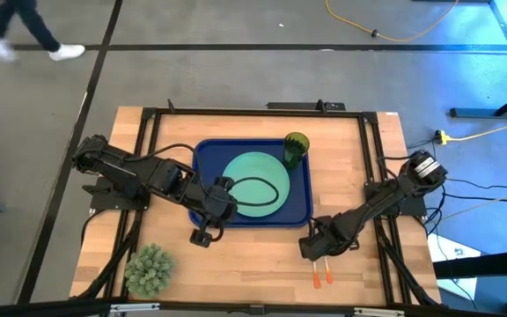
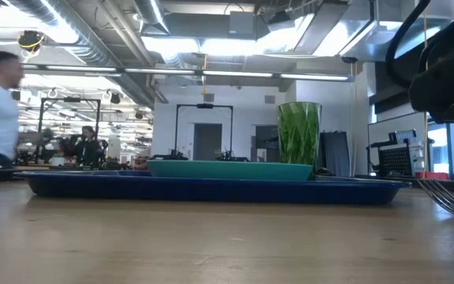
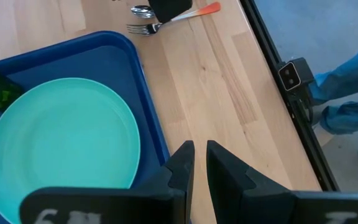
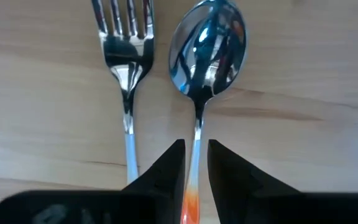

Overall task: Pick and place plate/cup/fork/spoon on tray
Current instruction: Put the orange spoon to the blue serving tray to the left side of the green plate

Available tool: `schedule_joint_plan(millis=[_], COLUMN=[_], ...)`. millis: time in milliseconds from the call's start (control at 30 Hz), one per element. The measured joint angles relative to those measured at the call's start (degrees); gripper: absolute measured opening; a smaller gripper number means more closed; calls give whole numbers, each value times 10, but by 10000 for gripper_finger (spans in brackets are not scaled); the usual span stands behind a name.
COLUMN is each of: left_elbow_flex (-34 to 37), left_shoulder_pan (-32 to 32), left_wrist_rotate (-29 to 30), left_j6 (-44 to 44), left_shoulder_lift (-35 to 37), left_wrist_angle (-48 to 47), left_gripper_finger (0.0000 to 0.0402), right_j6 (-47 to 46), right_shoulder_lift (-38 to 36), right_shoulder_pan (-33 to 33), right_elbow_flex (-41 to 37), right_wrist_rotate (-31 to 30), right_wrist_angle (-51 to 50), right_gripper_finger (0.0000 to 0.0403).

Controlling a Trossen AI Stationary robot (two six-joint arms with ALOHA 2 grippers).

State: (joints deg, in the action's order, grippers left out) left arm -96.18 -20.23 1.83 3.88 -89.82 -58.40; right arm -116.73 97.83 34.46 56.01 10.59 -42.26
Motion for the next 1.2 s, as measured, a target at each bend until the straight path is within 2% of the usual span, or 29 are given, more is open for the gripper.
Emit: schedule_joint_plan(millis=[1200], left_elbow_flex=[0], left_shoulder_pan=[0], left_wrist_rotate=[0], left_j6=[0], left_shoulder_lift=[0], left_wrist_angle=[2], left_gripper_finger=[34], right_j6=[-1], right_shoulder_lift=[44], right_shoulder_pan=[0], right_elbow_flex=[1], right_wrist_rotate=[-14], right_wrist_angle=[-2], right_gripper_finger=[69])
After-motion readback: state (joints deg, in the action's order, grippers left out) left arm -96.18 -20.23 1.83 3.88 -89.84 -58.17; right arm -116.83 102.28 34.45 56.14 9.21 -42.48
